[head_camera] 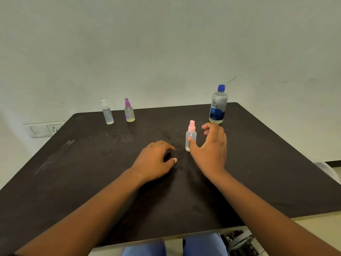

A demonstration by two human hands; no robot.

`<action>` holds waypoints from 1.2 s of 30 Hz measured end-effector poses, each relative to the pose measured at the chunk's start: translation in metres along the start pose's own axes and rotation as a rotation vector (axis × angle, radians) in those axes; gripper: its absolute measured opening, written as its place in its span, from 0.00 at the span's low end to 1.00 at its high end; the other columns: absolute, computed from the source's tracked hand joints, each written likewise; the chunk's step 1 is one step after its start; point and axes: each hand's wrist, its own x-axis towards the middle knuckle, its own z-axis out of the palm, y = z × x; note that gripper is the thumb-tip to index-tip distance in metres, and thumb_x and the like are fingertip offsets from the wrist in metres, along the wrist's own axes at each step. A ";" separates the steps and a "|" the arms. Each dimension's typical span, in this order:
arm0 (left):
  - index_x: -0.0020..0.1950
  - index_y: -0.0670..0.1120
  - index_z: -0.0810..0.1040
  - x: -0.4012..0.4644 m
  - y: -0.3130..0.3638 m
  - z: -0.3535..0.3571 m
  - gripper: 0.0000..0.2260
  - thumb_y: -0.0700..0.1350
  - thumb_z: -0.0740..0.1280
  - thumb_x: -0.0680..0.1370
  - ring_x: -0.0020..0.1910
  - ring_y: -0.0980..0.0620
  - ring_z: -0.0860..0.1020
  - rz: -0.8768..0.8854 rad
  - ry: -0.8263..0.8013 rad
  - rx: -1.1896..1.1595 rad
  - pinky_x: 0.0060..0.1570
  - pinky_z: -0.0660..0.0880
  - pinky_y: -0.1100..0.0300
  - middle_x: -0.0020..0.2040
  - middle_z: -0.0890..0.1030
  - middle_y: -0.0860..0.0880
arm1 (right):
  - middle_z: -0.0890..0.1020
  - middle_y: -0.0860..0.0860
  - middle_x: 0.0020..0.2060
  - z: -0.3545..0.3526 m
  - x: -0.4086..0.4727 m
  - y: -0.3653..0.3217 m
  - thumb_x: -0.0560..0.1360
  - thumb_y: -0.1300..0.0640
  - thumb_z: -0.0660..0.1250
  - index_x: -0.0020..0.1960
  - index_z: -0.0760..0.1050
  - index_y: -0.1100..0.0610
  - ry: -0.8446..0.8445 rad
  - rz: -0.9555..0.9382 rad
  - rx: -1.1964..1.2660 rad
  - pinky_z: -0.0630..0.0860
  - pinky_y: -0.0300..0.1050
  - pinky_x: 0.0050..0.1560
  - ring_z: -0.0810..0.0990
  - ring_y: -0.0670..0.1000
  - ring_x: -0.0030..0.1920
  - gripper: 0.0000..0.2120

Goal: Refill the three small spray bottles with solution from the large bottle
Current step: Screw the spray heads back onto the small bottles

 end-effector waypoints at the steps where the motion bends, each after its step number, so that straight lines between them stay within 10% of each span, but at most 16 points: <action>1: 0.68 0.52 0.79 -0.001 0.002 0.001 0.18 0.56 0.71 0.80 0.65 0.53 0.77 -0.004 -0.011 0.013 0.67 0.75 0.52 0.66 0.79 0.54 | 0.76 0.50 0.57 0.000 0.004 0.004 0.73 0.49 0.78 0.65 0.70 0.52 -0.071 0.026 -0.013 0.71 0.44 0.50 0.75 0.51 0.58 0.26; 7: 0.67 0.52 0.79 -0.005 0.008 0.005 0.18 0.56 0.70 0.79 0.66 0.52 0.76 -0.012 -0.038 0.085 0.67 0.75 0.50 0.67 0.79 0.54 | 0.80 0.50 0.62 0.004 0.017 0.011 0.76 0.45 0.76 0.71 0.69 0.51 -0.358 0.027 -0.014 0.81 0.54 0.57 0.81 0.52 0.60 0.28; 36: 0.62 0.51 0.80 0.088 -0.132 -0.019 0.21 0.64 0.66 0.77 0.58 0.47 0.77 -0.258 0.132 0.279 0.57 0.77 0.49 0.58 0.80 0.50 | 0.84 0.56 0.56 0.223 0.151 -0.065 0.75 0.51 0.77 0.64 0.73 0.57 -0.433 -0.136 0.064 0.81 0.54 0.54 0.83 0.60 0.55 0.22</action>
